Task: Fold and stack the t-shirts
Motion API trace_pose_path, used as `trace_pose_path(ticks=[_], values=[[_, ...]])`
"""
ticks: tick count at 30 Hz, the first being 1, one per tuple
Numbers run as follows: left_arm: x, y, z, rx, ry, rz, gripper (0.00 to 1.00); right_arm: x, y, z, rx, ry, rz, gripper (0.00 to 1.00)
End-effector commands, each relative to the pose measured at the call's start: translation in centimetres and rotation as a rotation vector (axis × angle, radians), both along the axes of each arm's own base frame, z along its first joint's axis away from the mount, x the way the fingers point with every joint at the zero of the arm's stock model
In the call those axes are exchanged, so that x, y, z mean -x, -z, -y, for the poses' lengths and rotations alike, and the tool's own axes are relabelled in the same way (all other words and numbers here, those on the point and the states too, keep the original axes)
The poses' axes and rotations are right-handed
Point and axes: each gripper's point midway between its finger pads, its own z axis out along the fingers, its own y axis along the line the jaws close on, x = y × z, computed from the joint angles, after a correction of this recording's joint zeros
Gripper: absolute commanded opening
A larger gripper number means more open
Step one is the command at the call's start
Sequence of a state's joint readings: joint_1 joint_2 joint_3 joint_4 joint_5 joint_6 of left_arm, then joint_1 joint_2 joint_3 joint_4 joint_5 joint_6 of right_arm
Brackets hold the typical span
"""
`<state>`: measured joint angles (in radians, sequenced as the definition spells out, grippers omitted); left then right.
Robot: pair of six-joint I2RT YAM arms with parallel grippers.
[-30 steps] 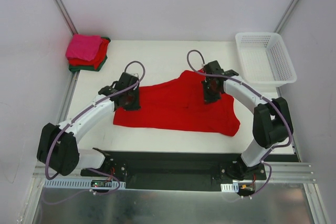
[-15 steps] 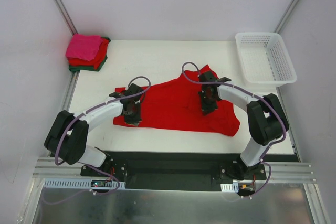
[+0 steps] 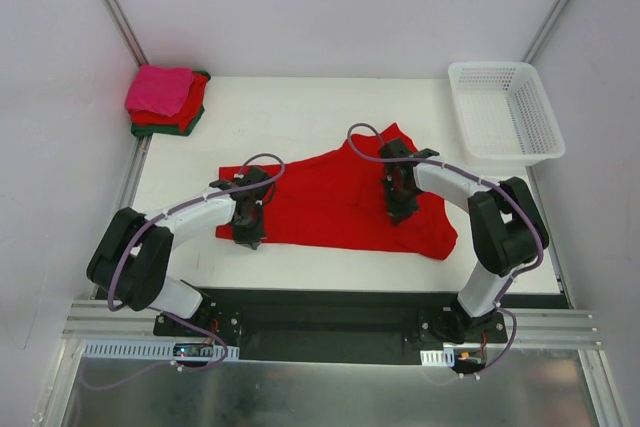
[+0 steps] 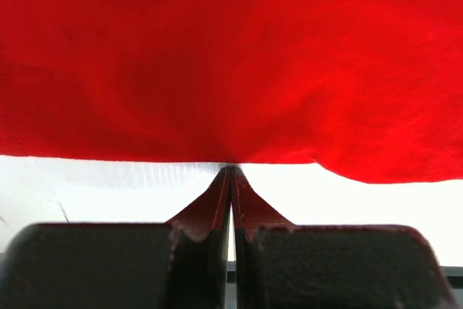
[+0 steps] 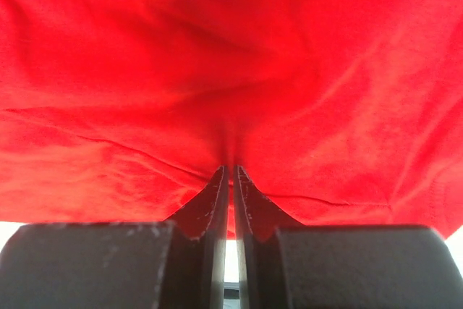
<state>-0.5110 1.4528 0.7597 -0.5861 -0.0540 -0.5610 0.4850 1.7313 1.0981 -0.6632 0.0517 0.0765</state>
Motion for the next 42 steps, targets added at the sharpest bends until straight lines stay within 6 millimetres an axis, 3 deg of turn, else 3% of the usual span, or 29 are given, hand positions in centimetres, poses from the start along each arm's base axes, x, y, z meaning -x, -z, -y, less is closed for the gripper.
trace_pose_path(ticks=[1,4,11,13,16,20,29,35,42], values=[[1.8,-0.2,-0.8,-0.018,-0.03,-0.039,0.0,1.2,0.3,1.6,0.086,0.026,-0.037,0.09],[0.8,-1.6,0.0,0.03,-0.018,0.016,0.0,1.1,0.0,1.1,0.05,0.022,-0.025,0.09],[-4.0,-8.8,1.5,0.143,-0.01,0.338,0.0,0.0,-2.4,-0.4,-0.042,-0.003,0.076,0.1],[-4.9,-9.4,1.5,0.143,-0.017,0.386,0.0,-0.1,-2.7,-0.6,-0.05,-0.005,0.082,0.1],[-5.6,-8.6,1.0,0.089,-0.023,0.38,0.0,0.1,-2.6,-0.9,-0.061,-0.009,0.072,0.1],[-5.7,-5.9,0.1,0.004,-0.07,0.323,0.0,0.3,-2.6,-1.1,-0.064,-0.014,0.078,0.1],[-5.7,-3.0,-1.9,-0.14,-0.118,0.263,0.0,-0.3,-2.4,-1.9,-0.083,-0.039,0.086,0.1],[-4.1,-2.0,-2.3,-0.147,-0.139,0.21,0.0,-1.1,-2.8,-2.6,-0.092,-0.049,0.093,0.1],[-1.0,-0.2,-2.9,-0.126,-0.178,0.13,0.0,-1.5,-2.6,-3.1,-0.094,-0.056,0.087,0.1]])
